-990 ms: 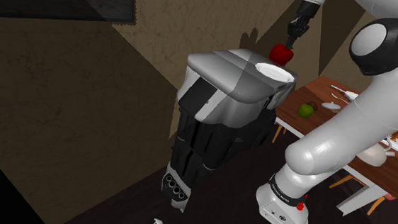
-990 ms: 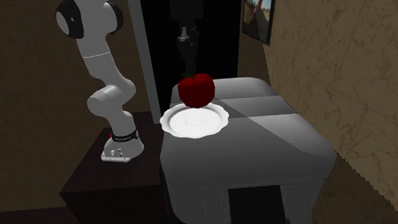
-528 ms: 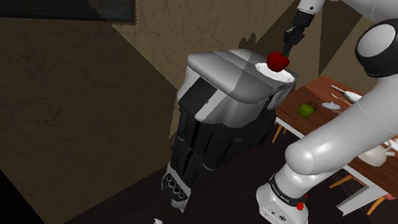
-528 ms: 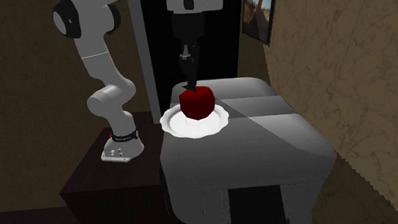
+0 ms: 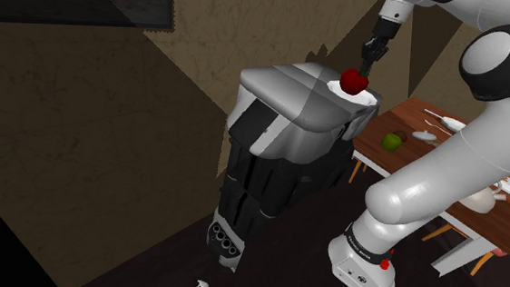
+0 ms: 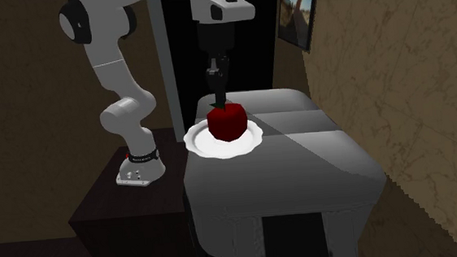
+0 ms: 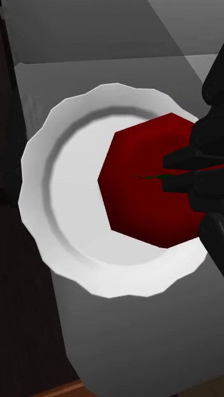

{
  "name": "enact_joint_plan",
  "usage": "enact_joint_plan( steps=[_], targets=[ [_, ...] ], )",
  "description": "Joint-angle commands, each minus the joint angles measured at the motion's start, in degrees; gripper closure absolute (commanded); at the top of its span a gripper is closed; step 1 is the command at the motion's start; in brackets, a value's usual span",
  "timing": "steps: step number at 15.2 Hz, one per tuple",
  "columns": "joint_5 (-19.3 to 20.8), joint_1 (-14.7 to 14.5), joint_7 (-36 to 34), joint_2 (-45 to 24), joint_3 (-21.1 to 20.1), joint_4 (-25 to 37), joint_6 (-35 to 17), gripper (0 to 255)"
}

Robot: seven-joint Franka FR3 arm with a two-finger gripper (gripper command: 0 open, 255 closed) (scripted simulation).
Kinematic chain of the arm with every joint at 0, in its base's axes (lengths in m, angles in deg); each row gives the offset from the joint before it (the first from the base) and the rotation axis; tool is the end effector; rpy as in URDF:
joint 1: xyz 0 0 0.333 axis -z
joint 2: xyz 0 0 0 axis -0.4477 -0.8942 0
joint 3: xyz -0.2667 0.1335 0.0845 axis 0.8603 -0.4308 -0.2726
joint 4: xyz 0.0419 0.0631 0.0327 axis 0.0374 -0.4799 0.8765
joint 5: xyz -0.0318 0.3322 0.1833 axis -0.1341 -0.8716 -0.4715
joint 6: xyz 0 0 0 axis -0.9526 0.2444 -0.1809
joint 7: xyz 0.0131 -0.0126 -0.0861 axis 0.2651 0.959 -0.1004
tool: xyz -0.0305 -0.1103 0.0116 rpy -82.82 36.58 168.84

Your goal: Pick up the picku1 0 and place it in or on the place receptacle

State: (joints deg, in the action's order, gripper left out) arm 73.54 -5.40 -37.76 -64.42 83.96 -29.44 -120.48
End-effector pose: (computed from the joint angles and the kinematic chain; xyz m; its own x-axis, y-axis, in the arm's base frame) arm 0.3624 -0.3216 0.6346 0.9727 -0.2317 -0.0103 -0.2319 -0.9722 -0.0314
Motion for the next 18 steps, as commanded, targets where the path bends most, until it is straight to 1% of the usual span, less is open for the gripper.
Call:
enact_joint_plan(
  steps=[1,2,7,11,18],
  targets=[
    [0.02,0.01,-0.01,-0.12,0.02,-0.15,0.08,255],
    [0.03,0.02,-0.01,-0.07,0.02,-0.23,0.05,0],
    [0.02,0.01,-0.01,-0.12,0.02,-0.15,0.08,0],
    [-1.00,0.14,0.86,-3.68,0.57,11.28,8.13,0],
    [-1.00,0.15,0.86,-3.68,0.56,11.28,8.13,0]
  ],
)
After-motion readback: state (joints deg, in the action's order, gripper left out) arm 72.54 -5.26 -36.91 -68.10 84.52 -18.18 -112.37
